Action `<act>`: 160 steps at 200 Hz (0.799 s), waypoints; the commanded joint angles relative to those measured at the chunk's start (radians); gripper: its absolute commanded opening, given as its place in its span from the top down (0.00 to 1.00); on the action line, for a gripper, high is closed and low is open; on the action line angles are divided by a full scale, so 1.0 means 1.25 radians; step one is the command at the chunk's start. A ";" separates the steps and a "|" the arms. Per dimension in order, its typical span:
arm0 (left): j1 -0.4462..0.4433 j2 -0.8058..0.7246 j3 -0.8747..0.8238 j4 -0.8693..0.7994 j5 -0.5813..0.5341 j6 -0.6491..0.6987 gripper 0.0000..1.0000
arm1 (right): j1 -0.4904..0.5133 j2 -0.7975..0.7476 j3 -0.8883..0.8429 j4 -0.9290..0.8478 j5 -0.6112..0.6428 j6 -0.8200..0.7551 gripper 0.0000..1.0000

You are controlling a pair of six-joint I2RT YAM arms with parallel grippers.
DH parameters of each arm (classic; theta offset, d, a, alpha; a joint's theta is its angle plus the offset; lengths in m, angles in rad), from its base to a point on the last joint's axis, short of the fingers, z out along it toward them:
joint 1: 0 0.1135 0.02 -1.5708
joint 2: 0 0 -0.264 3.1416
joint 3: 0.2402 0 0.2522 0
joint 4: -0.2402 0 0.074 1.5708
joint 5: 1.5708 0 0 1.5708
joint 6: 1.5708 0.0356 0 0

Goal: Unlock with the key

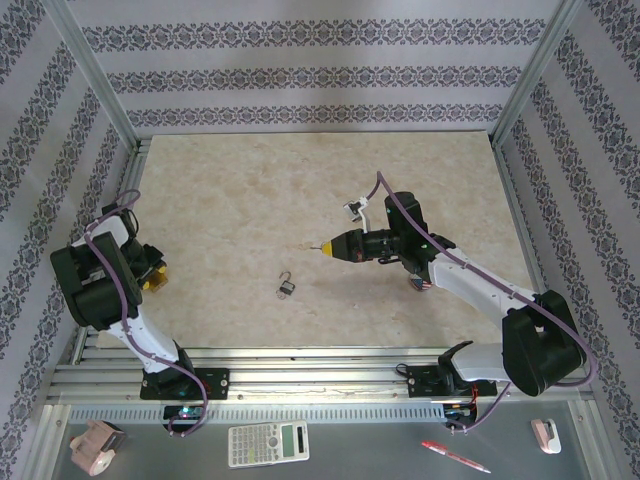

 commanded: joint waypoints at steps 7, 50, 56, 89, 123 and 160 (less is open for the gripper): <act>0.003 -0.014 -0.046 0.021 0.082 -0.013 0.73 | 0.003 -0.006 0.023 0.013 -0.001 -0.002 0.94; 0.003 -0.123 -0.098 0.099 0.250 -0.106 0.86 | 0.012 -0.003 0.037 0.007 0.022 0.002 0.95; 0.003 -0.143 -0.107 0.119 0.288 -0.133 0.87 | 0.016 -0.002 0.040 0.006 0.031 0.002 0.96; -0.009 -0.258 -0.166 0.275 0.458 -0.333 0.91 | 0.052 0.019 0.073 -0.003 0.098 -0.008 0.99; -0.057 -0.374 -0.238 0.480 0.525 -0.583 0.95 | 0.117 0.055 0.122 0.006 0.192 -0.018 1.00; -0.146 -0.461 -0.295 0.672 0.503 -0.816 0.95 | 0.181 0.102 0.184 0.026 0.261 -0.030 1.00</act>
